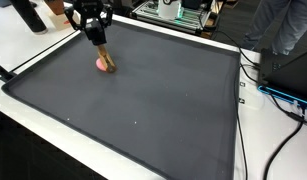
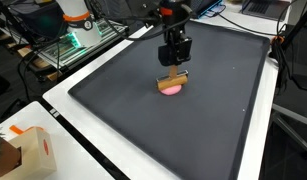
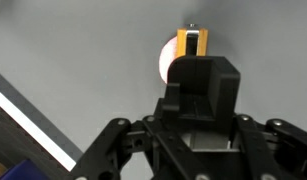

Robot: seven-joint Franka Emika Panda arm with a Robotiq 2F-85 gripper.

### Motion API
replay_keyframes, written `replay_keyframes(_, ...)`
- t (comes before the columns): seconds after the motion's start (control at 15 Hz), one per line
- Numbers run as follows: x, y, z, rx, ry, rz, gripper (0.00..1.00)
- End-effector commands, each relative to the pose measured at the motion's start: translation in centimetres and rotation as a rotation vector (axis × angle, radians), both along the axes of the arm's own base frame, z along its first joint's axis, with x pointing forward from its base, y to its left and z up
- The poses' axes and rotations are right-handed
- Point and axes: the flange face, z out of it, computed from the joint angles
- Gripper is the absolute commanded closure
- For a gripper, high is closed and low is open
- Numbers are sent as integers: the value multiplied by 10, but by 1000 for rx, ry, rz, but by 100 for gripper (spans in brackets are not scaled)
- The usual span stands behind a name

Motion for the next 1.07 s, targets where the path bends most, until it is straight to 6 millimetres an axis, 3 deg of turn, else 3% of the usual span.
replay_keyframes(0.0,11,-18,-26,-45,-38,-14,76)
replay_keyframes(0.53,17,-23,-23,-59,-69,-34,76)
replay_keyframes(1.0,15,-23,-22,-48,55,-23,76)
